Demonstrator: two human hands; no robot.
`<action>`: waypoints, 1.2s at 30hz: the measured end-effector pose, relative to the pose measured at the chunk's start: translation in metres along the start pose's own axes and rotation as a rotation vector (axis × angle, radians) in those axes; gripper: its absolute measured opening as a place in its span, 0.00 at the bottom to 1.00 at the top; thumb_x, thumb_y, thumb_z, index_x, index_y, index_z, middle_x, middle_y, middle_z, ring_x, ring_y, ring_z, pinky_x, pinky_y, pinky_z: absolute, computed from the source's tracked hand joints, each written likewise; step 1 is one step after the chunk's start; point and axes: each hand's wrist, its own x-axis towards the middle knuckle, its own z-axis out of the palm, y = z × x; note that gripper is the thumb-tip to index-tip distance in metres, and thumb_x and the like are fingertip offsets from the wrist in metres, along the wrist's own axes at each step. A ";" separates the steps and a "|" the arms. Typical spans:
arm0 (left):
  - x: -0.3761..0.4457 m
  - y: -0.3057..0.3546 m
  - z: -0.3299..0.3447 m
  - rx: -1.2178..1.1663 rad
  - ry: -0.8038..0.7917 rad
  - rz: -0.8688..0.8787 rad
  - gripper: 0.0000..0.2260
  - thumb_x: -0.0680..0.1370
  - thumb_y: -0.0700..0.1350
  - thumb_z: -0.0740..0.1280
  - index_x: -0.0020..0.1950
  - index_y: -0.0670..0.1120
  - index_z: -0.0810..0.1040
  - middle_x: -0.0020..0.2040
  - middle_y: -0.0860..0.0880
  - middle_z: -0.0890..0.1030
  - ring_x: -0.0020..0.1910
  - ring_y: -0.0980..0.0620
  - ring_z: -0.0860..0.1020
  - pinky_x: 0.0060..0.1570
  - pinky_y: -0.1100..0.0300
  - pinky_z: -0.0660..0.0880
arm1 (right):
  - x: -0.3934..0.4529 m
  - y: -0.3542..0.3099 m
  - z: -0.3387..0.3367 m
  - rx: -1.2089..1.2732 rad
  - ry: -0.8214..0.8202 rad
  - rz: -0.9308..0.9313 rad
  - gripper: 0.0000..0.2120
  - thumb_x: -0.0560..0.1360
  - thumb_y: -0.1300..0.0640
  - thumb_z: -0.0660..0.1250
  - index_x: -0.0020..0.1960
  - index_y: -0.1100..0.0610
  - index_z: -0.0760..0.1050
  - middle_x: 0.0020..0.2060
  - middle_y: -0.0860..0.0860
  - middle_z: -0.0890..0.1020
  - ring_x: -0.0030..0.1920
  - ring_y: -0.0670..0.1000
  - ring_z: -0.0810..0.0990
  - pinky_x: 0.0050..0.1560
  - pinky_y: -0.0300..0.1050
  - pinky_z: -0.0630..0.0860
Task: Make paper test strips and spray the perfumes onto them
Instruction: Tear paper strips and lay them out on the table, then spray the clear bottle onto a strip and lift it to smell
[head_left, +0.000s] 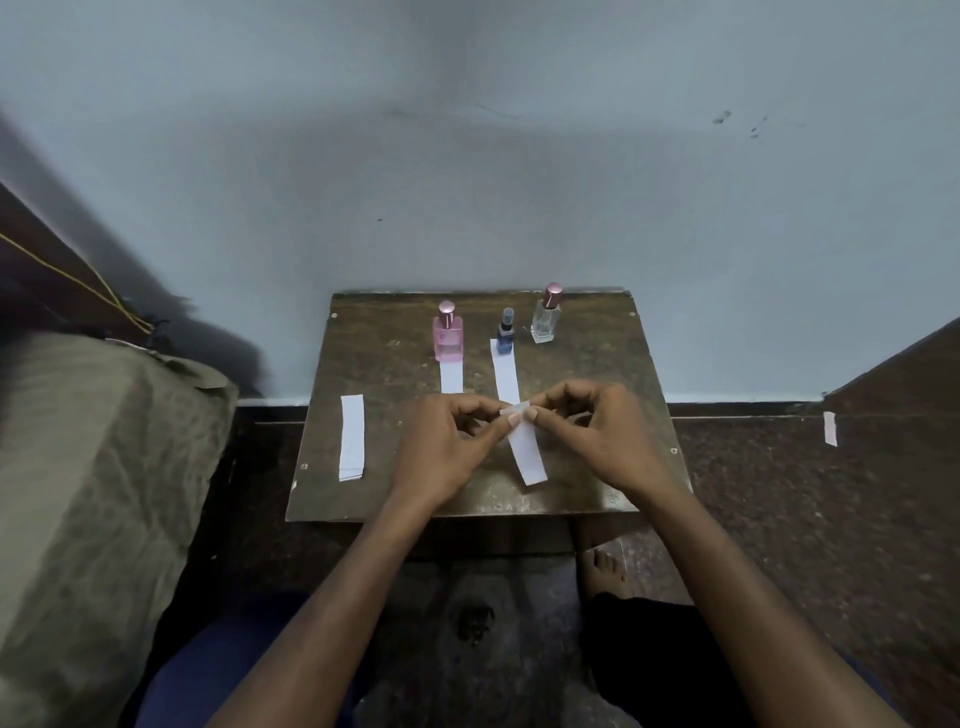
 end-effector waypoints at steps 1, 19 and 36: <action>0.001 0.000 0.002 0.020 -0.002 0.000 0.01 0.77 0.50 0.78 0.49 0.56 0.90 0.39 0.62 0.87 0.36 0.65 0.81 0.36 0.73 0.73 | 0.003 0.001 -0.002 -0.011 -0.020 0.000 0.04 0.76 0.54 0.78 0.49 0.54 0.88 0.41 0.46 0.89 0.41 0.47 0.87 0.41 0.38 0.78; -0.006 -0.012 0.037 0.444 -0.070 0.112 0.13 0.77 0.52 0.76 0.61 0.61 0.82 0.44 0.62 0.81 0.37 0.65 0.77 0.42 0.63 0.78 | 0.015 0.037 -0.003 -0.315 0.189 0.319 0.05 0.76 0.49 0.78 0.44 0.50 0.87 0.32 0.44 0.84 0.35 0.40 0.82 0.33 0.32 0.70; 0.026 -0.011 0.034 0.482 -0.047 0.180 0.06 0.79 0.51 0.71 0.55 0.57 0.83 0.44 0.60 0.81 0.36 0.64 0.77 0.38 0.66 0.73 | 0.093 0.018 0.003 -0.293 0.383 -0.020 0.26 0.75 0.48 0.78 0.71 0.52 0.79 0.64 0.48 0.85 0.64 0.50 0.82 0.64 0.43 0.76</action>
